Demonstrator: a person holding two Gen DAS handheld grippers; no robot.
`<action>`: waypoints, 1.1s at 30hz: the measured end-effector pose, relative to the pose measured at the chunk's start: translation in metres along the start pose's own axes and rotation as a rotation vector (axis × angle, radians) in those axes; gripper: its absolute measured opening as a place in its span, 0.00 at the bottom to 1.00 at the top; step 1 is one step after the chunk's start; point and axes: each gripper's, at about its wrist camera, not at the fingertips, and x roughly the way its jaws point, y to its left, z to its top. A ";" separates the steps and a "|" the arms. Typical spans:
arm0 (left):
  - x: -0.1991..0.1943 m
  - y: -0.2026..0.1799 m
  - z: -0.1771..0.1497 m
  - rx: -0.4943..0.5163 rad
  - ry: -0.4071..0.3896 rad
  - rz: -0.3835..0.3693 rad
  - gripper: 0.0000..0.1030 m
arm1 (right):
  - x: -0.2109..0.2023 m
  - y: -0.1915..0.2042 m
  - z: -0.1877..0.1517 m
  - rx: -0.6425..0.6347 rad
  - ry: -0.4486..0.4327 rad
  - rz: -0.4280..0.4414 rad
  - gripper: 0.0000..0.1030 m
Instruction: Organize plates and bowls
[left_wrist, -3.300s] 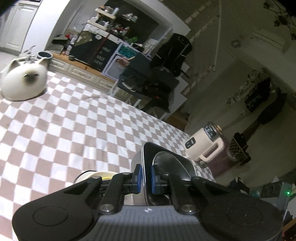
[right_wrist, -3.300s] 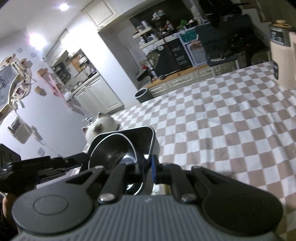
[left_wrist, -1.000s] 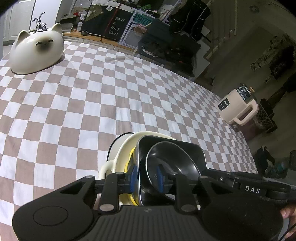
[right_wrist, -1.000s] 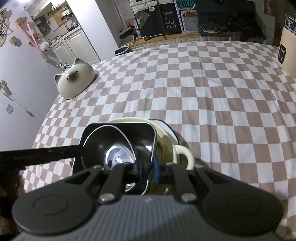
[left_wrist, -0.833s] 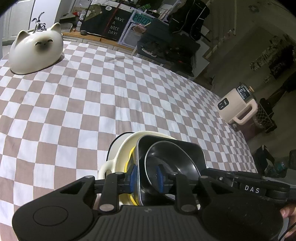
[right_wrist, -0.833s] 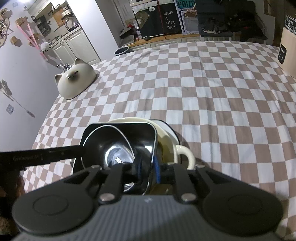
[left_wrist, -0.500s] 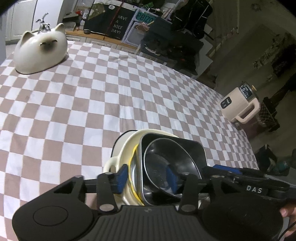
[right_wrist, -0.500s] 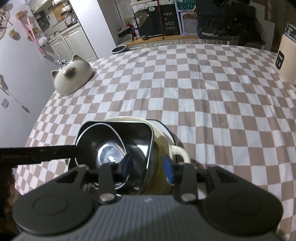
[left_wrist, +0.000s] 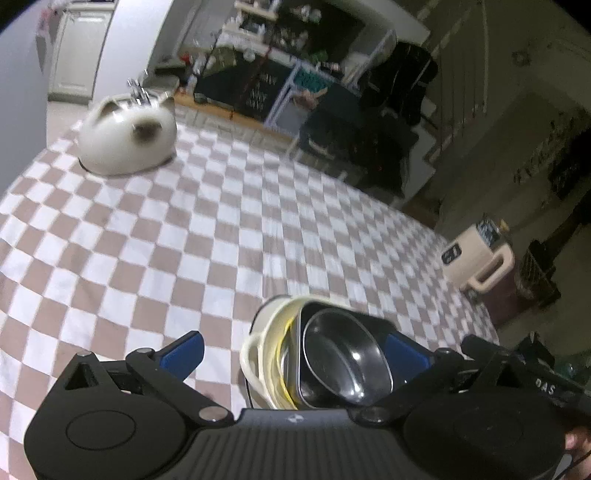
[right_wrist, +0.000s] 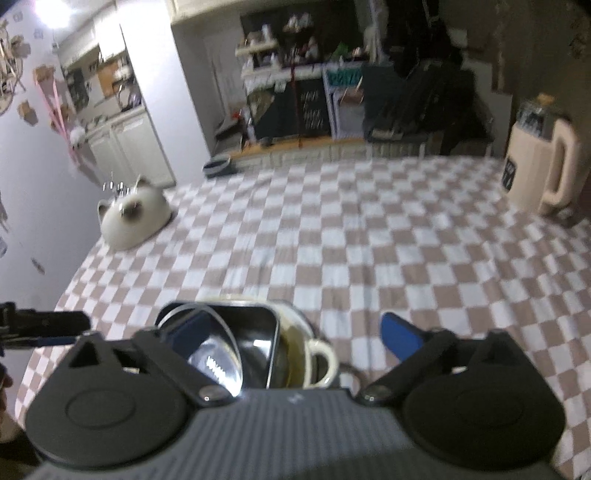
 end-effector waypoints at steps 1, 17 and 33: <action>-0.005 0.000 0.001 0.000 -0.014 0.000 1.00 | -0.004 -0.001 0.000 -0.002 -0.013 0.005 1.00; -0.089 -0.051 -0.039 0.162 -0.270 0.152 1.00 | -0.077 -0.002 -0.034 0.005 -0.256 0.027 1.00; -0.093 -0.079 -0.121 0.428 -0.345 0.279 1.00 | -0.094 -0.002 -0.081 -0.065 -0.284 -0.077 1.00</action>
